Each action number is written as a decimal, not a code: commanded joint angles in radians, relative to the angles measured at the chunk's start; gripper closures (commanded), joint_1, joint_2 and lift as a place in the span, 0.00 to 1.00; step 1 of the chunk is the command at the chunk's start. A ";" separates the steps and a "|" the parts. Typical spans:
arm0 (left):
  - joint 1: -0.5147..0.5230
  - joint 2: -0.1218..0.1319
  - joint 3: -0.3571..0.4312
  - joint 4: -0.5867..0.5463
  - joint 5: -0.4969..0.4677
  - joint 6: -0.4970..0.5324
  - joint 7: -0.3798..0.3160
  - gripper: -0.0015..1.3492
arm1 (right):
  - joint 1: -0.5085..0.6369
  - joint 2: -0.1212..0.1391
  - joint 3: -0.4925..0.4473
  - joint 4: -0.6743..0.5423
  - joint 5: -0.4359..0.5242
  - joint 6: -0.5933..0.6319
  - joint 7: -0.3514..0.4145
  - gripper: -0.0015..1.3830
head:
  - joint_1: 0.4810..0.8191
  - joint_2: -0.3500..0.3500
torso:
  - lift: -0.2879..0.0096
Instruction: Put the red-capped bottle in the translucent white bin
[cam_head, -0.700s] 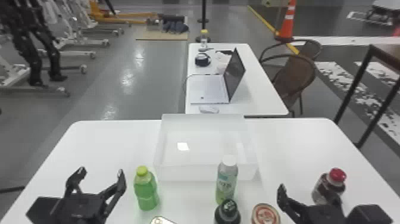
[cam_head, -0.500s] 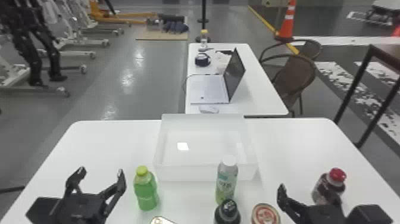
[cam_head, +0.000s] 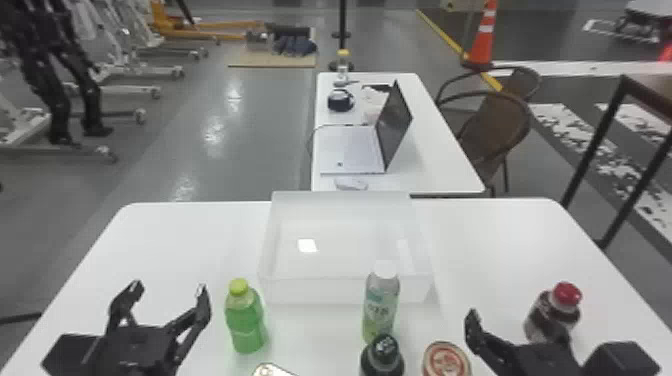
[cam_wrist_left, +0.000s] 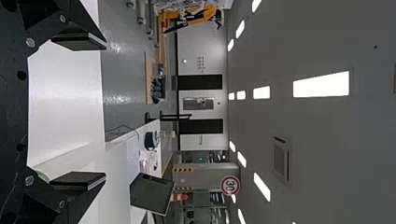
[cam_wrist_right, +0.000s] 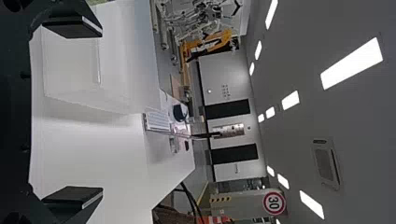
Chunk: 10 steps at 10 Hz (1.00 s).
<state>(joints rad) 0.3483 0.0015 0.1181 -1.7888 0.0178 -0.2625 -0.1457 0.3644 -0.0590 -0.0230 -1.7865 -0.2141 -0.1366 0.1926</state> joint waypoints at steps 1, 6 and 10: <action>0.000 -0.004 -0.001 0.002 0.001 0.000 0.000 0.22 | -0.001 -0.001 0.000 -0.002 0.005 -0.003 0.002 0.08 | 0.20 0.50 | 0.63; 0.003 -0.004 0.000 0.011 0.001 0.000 0.000 0.22 | 0.079 -0.001 -0.015 -0.002 0.067 -0.162 -0.051 0.07 | 0.20 0.50 | 0.63; 0.003 -0.004 0.000 0.031 -0.001 -0.011 0.000 0.22 | 0.133 0.001 -0.084 0.119 0.055 -0.307 -0.070 0.07 | 0.20 0.50 | 0.63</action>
<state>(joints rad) 0.3506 0.0015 0.1195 -1.7609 0.0168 -0.2720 -0.1457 0.4944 -0.0596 -0.0907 -1.6893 -0.1716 -0.4248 0.1224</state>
